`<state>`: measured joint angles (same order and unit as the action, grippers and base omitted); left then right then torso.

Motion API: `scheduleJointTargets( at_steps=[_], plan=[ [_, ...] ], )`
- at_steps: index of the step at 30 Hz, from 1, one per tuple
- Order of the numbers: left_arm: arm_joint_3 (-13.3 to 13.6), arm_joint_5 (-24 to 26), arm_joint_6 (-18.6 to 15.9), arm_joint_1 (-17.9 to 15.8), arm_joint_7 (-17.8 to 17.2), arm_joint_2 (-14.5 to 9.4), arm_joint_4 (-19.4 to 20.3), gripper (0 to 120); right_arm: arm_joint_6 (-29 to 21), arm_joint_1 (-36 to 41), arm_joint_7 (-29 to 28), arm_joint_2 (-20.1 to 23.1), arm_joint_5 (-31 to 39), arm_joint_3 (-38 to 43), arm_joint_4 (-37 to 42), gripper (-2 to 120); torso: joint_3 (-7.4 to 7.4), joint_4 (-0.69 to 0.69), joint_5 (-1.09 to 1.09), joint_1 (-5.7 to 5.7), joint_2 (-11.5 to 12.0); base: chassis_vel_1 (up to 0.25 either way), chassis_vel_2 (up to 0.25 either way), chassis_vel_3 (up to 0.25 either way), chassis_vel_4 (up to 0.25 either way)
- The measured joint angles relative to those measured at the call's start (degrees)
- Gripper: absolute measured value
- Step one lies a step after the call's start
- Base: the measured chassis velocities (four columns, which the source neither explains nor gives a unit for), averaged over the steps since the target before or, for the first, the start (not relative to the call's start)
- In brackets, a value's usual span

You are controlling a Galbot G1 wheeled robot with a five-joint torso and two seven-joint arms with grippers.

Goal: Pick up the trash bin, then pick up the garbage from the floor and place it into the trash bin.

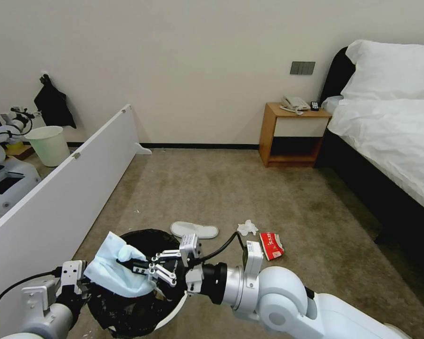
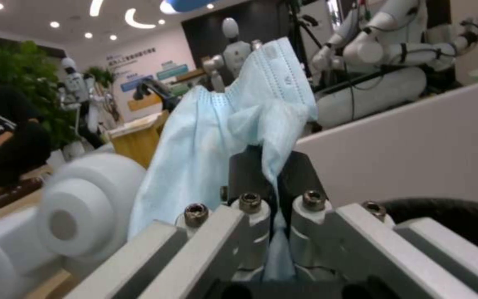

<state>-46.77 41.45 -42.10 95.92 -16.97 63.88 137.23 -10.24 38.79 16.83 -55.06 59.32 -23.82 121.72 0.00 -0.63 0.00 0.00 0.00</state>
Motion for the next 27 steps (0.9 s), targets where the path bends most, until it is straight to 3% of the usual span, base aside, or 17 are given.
scheduleJointTargets(
  at_steps=[9,27],
  plan=[
    [0.3,0.0,0.0,0.9,0.1,0.2,0.8,3,0.0,1.0,-0.9,-0.5,-1.8,0.0,-1.9,0,0.0,0.0,0.0,0.0,0.0,0.0,0.0,0.0,0.0],
    [0.2,0.0,0.0,2.8,0.0,0.2,2.0,3,-0.3,2.5,-2.3,-0.4,-5.4,0.1,-4.1,64,0.0,0.0,0.0,0.0,0.0,0.0,0.0,0.0,0.0]
  ],
)
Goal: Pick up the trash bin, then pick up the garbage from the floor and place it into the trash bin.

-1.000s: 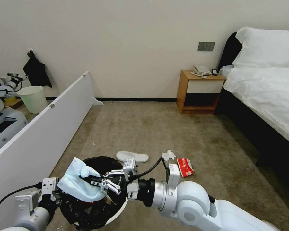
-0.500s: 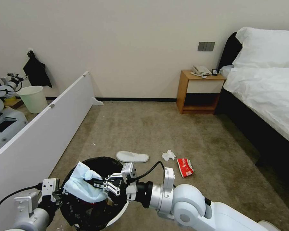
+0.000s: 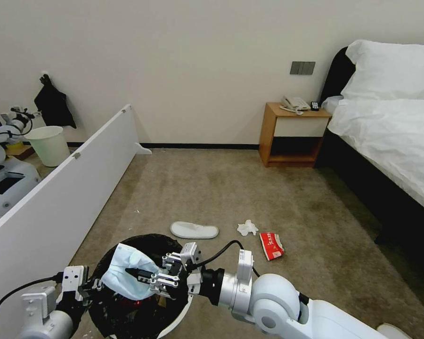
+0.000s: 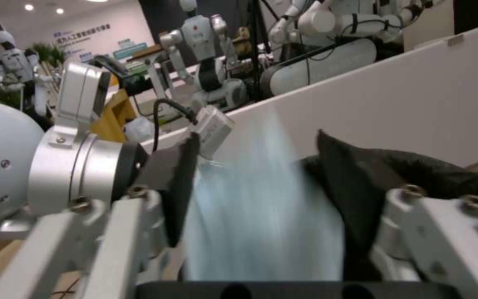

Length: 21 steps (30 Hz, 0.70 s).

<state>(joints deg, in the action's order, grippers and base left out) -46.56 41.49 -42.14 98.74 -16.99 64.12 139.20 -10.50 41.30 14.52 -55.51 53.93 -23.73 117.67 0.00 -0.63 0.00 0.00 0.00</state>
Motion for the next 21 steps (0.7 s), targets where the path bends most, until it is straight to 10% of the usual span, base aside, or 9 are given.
scheduleJointTargets(
  at_steps=[10,21],
  plan=[
    [-0.1,0.1,0.0,0.2,-0.2,0.0,0.0,3,0.0,-0.1,-0.1,0.2,-0.1,0.2,0.4,98,0.0,0.0,0.0,0.0,0.0,0.0,0.0,0.0,0.0],
    [-0.1,0.2,0.0,0.0,-0.4,0.1,0.0,3,0.2,0.7,-0.1,0.4,-0.4,1.1,0.7,100,0.0,0.0,0.0,0.0,0.0,0.0,0.0,0.0,0.0]
  ],
)
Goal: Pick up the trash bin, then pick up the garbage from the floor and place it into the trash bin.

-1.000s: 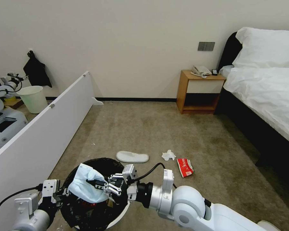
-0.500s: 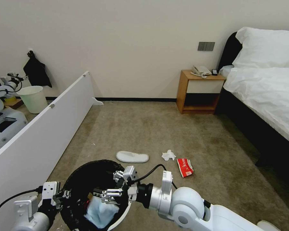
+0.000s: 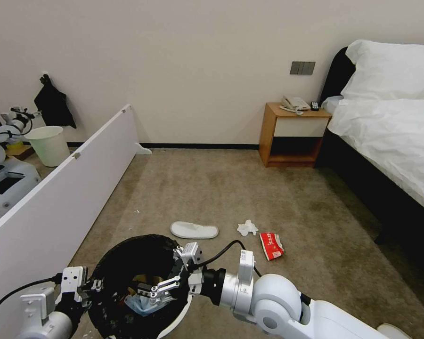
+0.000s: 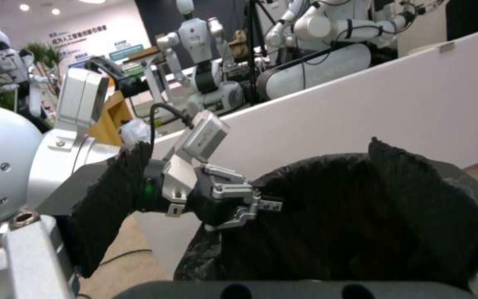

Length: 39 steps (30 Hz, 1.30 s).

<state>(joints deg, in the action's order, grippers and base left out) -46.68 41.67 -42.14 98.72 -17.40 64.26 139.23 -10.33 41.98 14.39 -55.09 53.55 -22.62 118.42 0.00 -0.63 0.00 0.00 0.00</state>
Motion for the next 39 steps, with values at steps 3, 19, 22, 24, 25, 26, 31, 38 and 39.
scheduleJointTargets(
  at_steps=[3,19,22,24,25,26,31,38,39],
  plan=[
    [0.0,0.0,0.0,0.0,-0.1,0.0,0.0,3,0.3,0.5,0.1,0.0,-0.4,1.3,0.1,100,0.0,0.0,0.0,0.0,0.0,0.0,0.0,0.0,0.0],
    [-1.0,0.8,0.2,0.1,0.1,1.1,-0.7,3,6.9,19.1,-6.5,0.3,-14.2,27.9,-3.2,100,0.0,-0.02,0.0,0.0,0.0,0.0,0.0,0.0,0.0],
    [-1.3,1.1,0.4,0.5,0.3,1.2,-0.9,3,6.7,25.6,-6.7,-1.4,-18.2,34.8,-2.4,100,0.0,0.0,-0.01,0.0,0.0,0.0,0.0,0.0,0.0],
    [-1.5,1.2,0.6,0.8,0.5,1.2,-1.0,3,6.6,29.5,-6.8,-2.9,-20.7,38.3,-1.9,100,0.0,-0.01,0.0,0.0,0.0,0.0,0.0,0.0,0.0],
    [-1.6,1.2,0.9,1.0,0.8,1.2,-1.2,3,6.5,33.2,-6.9,-4.8,-23.2,41.6,-1.6,100,0.0,-0.01,-0.02,0.0,0.0,0.0,0.0,0.0,0.0],
    [-1.7,1.2,1.1,1.1,1.1,1.2,-1.5,3,6.6,36.0,-6.9,-6.5,-25.4,44.3,-1.3,100,0.0,-0.01,-0.02,0.0,0.0,0.0,0.0,0.0,0.0],
    [-1.2,0.7,1.6,1.1,1.5,1.3,-2.0,3,7.7,43.5,-6.9,-13.8,-34.6,51.1,-0.4,100,-0.01,0.0,-0.02,0.0,0.0,0.0,0.0,0.0,0.0],
    [0.8,-1.5,2.4,1.1,2.5,2.9,-2.9,3,13.0,50.4,-5.7,-22.9,-48.5,57.1,-1.4,100,-0.01,-0.01,0.0,0.0,0.0,0.0,0.0,0.0,0.0],
    [0.8,-1.5,2.4,1.1,2.5,2.9,-2.9,3,13.0,50.4,-5.7,-22.9,-48.5,57.1,-1.4,100,-0.01,-0.01,0.0,0.0,0.0,0.0,0.0,0.0,0.0]
  ],
)
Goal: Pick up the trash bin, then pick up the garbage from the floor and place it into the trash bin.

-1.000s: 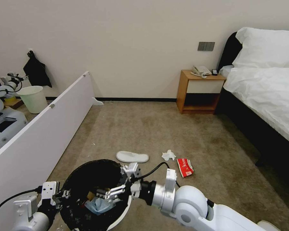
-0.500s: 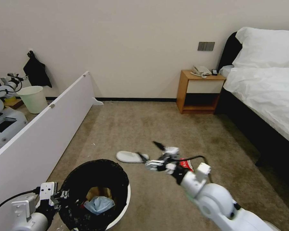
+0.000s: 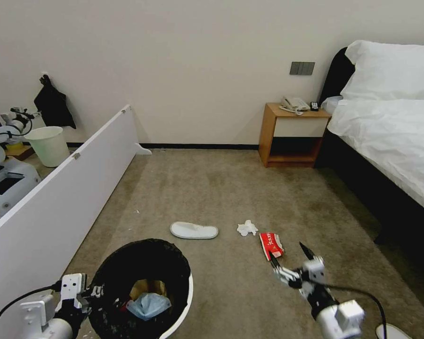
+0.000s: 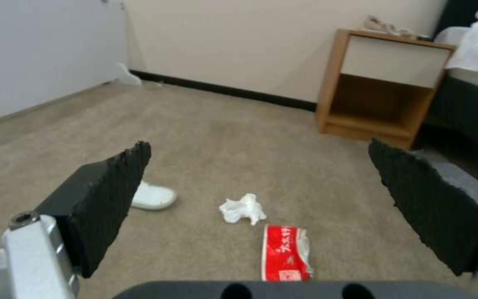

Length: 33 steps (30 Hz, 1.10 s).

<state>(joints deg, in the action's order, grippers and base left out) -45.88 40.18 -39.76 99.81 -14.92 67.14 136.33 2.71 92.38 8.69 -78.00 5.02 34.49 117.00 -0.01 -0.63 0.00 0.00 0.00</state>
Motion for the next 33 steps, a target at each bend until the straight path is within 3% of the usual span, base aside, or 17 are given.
scheduleJointTargets(
  at_steps=[13,33],
  plan=[
    [-2.6,1.8,0.8,1.8,1.1,-0.5,-0.9,3,2.1,1.0,0.4,-7.8,-2.7,1.7,1.2,100,0.0,0.0,0.01,0.0,0.0,-0.018,-0.013,-0.017,-0.018],
    [-2.6,2.2,0.8,1.0,1.2,-0.2,-1.4,3,4.3,3.0,-0.9,-13.6,-4.2,3.8,0.6,100,0.0,0.01,0.0,0.0,0.0,-0.068,-0.072,-0.071,-0.068]
  ],
)
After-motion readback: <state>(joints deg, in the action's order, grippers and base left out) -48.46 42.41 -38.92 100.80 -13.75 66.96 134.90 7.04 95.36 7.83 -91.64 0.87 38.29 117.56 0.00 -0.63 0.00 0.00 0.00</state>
